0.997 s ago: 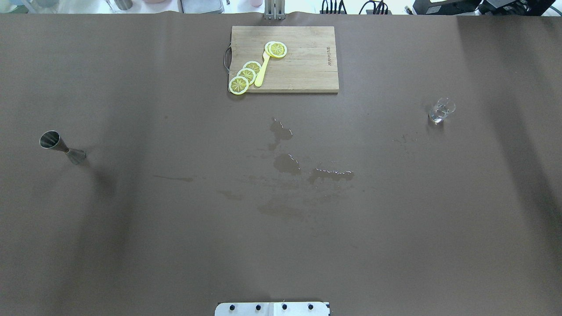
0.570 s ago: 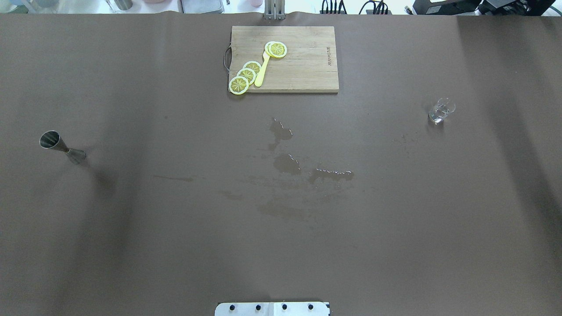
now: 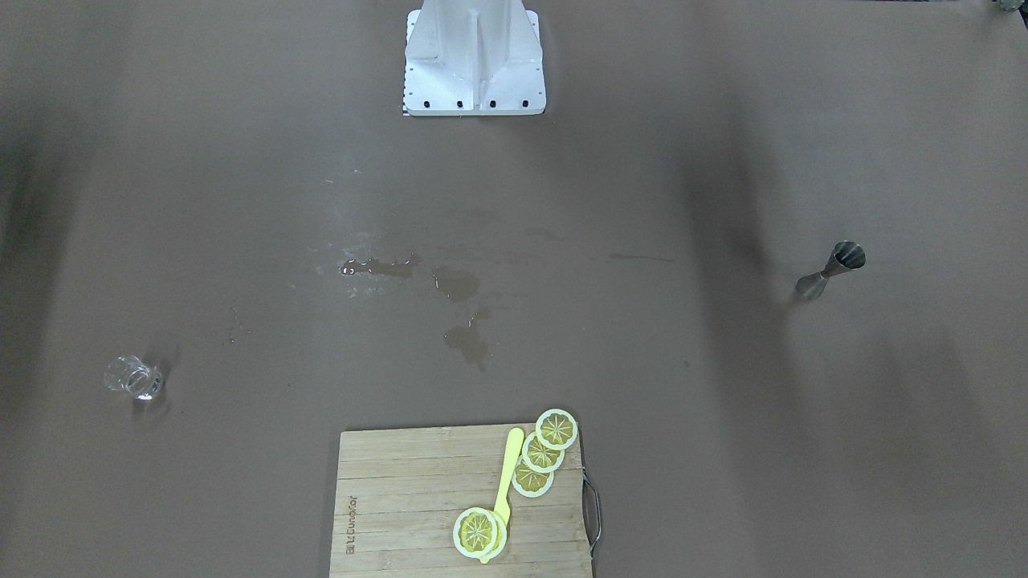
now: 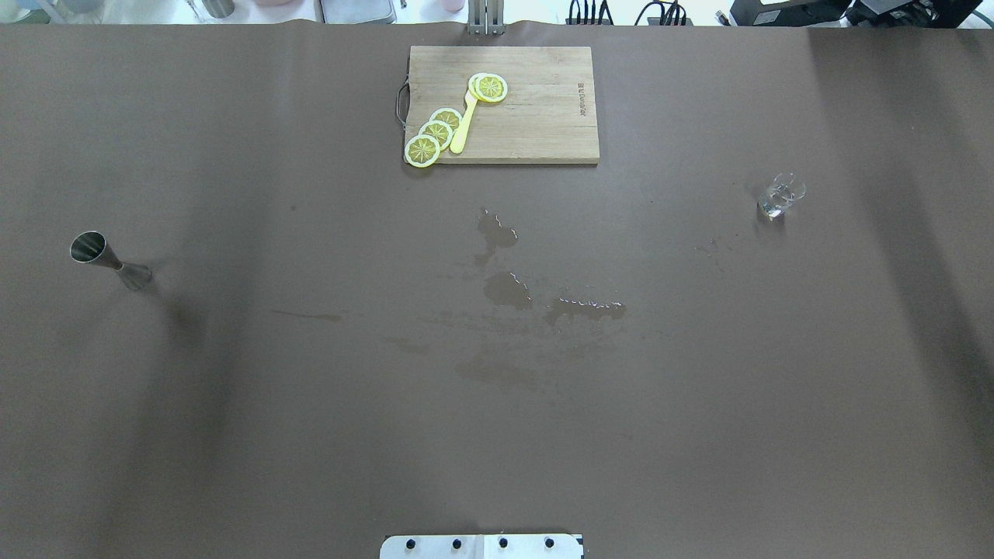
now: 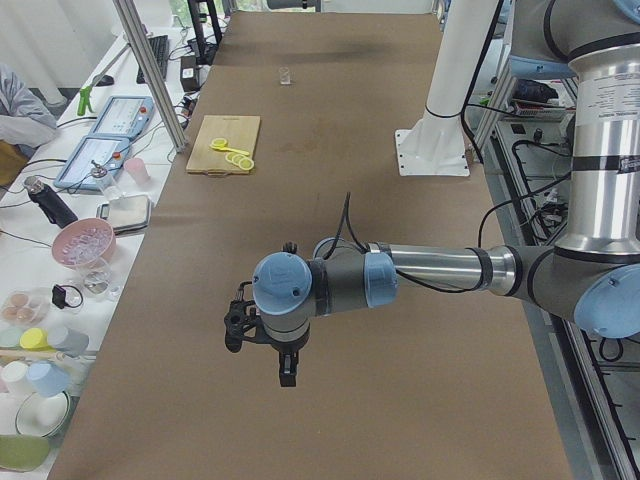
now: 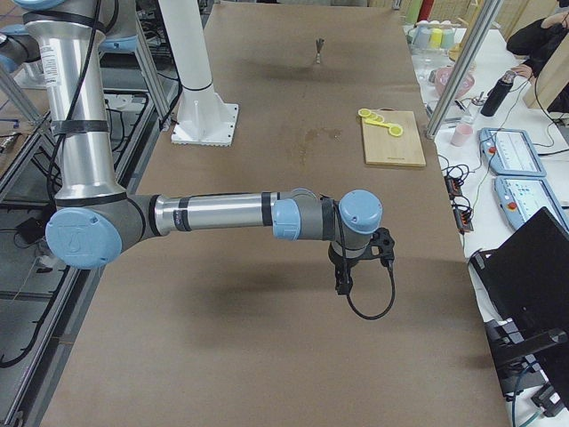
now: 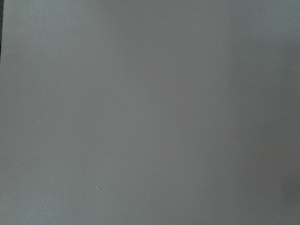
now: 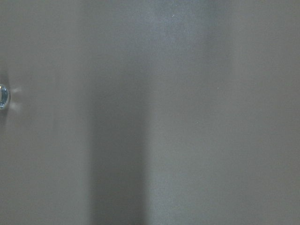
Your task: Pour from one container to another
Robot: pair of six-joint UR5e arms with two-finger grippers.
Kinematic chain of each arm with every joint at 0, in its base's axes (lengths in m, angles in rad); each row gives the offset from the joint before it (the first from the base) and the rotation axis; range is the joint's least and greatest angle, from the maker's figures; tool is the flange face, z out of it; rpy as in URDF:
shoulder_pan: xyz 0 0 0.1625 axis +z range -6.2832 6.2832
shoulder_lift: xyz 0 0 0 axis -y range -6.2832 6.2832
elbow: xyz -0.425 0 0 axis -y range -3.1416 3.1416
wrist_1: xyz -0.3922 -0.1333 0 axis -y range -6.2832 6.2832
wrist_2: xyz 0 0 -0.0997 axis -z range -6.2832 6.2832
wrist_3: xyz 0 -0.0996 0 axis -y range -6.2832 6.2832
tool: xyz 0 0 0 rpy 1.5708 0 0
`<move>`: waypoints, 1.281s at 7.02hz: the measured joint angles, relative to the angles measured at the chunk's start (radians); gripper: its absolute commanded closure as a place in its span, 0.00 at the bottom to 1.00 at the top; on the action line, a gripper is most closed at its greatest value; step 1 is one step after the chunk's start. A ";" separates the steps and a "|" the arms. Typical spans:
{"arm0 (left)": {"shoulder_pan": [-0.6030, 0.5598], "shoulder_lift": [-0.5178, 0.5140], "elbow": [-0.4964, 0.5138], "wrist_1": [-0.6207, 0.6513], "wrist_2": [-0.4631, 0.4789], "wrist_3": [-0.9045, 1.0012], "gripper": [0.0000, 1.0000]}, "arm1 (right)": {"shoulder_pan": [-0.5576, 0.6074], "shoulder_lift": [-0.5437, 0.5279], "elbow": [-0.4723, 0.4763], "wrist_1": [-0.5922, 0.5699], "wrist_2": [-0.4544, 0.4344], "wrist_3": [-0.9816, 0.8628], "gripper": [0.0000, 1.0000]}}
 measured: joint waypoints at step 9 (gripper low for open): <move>0.000 -0.001 0.007 -0.002 0.001 0.003 0.02 | -0.056 0.133 -0.196 0.407 0.002 0.027 0.00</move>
